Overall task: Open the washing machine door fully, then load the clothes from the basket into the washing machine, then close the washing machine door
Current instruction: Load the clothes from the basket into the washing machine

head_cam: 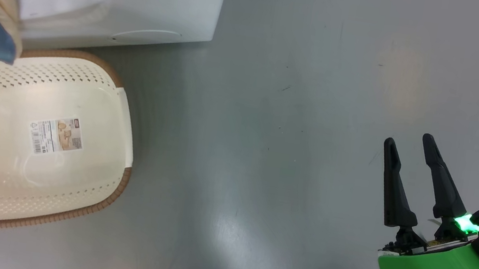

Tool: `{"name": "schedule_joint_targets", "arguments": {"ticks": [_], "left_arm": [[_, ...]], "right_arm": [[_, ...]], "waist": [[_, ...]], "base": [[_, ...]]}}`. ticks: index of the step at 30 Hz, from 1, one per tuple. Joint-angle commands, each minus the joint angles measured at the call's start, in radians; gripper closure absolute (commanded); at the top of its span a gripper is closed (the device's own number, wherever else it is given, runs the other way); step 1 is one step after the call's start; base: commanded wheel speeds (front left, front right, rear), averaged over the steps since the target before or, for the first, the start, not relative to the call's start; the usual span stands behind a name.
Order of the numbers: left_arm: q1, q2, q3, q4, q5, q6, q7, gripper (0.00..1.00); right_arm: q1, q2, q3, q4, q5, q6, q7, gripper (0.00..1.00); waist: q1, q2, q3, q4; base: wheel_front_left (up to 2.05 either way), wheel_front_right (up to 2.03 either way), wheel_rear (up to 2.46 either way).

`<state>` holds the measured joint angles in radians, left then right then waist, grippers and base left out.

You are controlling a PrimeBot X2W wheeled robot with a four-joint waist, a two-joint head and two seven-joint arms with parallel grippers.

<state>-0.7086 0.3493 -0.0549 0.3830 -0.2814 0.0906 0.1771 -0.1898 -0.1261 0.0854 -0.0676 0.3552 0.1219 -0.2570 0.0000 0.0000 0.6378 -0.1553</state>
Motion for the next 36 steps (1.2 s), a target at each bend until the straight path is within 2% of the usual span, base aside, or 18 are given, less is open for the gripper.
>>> {"name": "schedule_joint_targets", "arguments": {"ticks": [1,12,17,26,36], "left_arm": [[0.032,0.059,0.027,-0.064,0.001,-0.007,0.024,1.0],[0.134,0.152,0.071,-0.432,-0.08,-0.044,0.236,1.0],[0.101,0.2,0.098,-0.495,-0.094,-0.049,0.285,1.0],[-0.075,0.249,0.113,-0.387,-0.147,-0.079,0.35,1.0],[-0.3,0.268,0.07,-0.186,-0.129,-0.107,0.329,1.0]], "right_arm": [[0.021,-0.001,0.018,-0.018,0.002,0.009,-0.005,0.0],[0.045,-0.003,0.012,-0.023,-0.012,0.009,-0.005,0.0],[0.042,-0.002,0.026,-0.02,-0.008,0.009,-0.005,0.0],[0.024,0.012,0.056,-0.009,0.007,0.009,-0.005,0.0],[-0.001,0.031,0.078,-0.001,0.02,0.009,-0.005,0.0]], "waist": [[0.0,0.0,-0.005,0.005],[0.0,0.0,-0.032,0.032],[0.0,0.0,-0.037,0.026],[0.0,0.0,-0.017,-0.036],[0.0,0.0,0.027,-0.107]], "base": [[0.0,0.0,0.0],[0.0,0.0,0.0],[0.0,0.0,0.0],[0.0,0.0,0.0],[0.0,0.0,0.0]]}}
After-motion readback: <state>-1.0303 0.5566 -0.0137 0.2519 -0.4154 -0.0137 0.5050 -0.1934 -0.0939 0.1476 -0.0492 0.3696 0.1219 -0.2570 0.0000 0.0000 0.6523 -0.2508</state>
